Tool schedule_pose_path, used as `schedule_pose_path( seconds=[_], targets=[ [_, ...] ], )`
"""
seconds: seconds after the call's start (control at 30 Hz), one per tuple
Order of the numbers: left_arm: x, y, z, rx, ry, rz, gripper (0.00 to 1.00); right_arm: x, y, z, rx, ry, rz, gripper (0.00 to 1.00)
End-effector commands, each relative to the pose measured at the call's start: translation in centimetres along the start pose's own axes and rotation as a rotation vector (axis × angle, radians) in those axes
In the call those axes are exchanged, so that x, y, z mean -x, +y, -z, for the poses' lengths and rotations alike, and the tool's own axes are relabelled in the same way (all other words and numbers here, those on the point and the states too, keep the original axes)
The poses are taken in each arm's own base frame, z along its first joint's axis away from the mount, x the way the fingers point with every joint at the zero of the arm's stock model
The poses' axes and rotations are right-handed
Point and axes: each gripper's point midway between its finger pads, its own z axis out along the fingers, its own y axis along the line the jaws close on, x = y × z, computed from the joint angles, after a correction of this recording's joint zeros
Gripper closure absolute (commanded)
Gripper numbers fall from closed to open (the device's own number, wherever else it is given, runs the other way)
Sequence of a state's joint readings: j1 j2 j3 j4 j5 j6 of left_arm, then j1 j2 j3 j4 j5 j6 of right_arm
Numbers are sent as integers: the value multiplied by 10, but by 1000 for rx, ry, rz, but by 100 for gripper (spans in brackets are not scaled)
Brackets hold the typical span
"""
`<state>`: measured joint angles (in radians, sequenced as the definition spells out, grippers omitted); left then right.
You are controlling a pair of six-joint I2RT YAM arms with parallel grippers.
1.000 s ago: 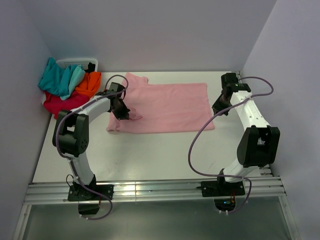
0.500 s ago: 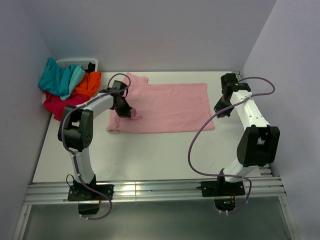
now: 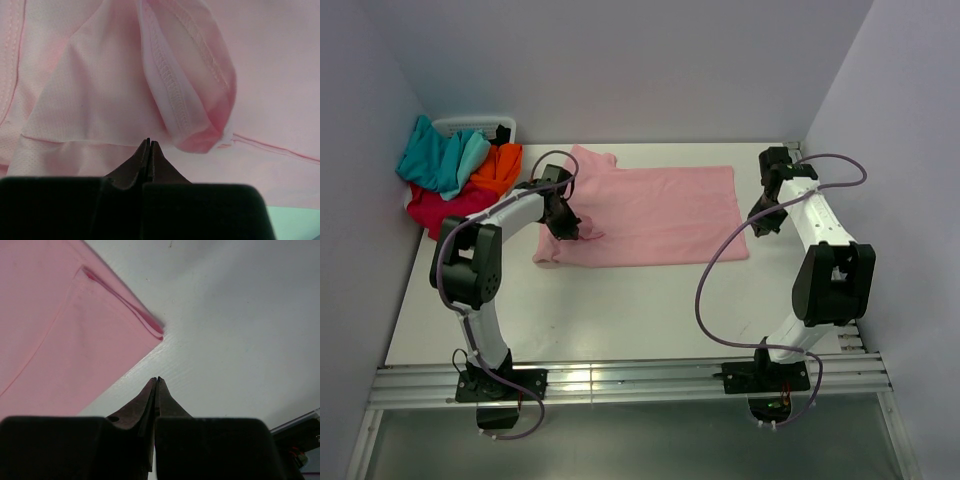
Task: Fold and stack the t-shirts
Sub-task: Fold the flattened tshirt in 1/3 of the way
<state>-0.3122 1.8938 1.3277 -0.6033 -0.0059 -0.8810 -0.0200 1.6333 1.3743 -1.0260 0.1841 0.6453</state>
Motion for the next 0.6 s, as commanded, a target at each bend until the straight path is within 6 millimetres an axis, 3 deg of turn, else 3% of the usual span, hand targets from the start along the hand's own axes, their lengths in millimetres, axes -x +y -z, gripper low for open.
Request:
schedule_pose_path(
  seconds=[0.0, 0.27, 0.57],
  targets=[
    [1, -1, 2, 13, -19, 9, 100, 15, 0, 6, -19, -47, -6, 100],
    [0, -2, -23, 45, 8, 8, 100, 16, -6, 3, -37, -53, 4, 100],
    [13, -23, -38, 35, -8, 15, 100, 26, -13, 4, -43, -63, -4, 100]
  ],
)
